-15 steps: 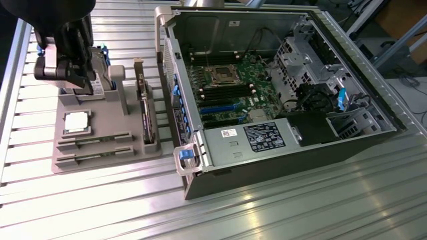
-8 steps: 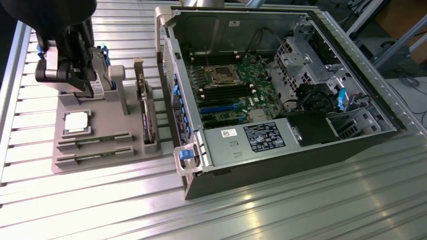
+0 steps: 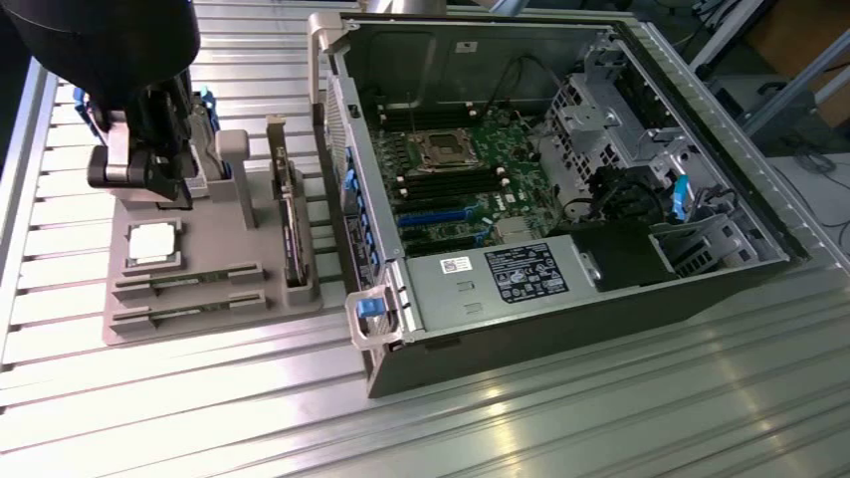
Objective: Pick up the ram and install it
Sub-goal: 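Pick up the ram and move it above insertion slot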
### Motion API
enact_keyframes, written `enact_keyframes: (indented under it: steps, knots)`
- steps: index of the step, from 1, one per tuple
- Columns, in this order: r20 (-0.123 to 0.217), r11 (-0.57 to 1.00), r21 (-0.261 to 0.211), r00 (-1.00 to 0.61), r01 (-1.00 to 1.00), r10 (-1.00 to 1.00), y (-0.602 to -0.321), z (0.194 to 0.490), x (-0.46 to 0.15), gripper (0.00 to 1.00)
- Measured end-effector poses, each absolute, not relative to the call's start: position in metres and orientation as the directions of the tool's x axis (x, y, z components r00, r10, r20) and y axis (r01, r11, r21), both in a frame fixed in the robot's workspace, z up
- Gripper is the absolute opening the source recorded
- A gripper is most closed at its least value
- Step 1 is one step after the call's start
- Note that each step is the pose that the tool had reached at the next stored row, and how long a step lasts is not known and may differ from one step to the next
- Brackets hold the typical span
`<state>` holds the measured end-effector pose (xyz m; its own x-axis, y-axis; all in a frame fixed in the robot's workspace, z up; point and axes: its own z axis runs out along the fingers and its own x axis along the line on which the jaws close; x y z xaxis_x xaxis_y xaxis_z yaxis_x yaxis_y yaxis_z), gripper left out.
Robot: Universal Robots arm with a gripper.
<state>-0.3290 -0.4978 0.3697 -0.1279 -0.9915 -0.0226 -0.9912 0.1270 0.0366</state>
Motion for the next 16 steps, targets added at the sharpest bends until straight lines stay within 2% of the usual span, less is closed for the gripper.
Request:
enact_keyframes:
  steps: [16]
  knots:
    - [-0.023, 0.127, 0.037, -0.128, -0.991, -0.992, -0.498, 0.34, -0.329, 0.36]
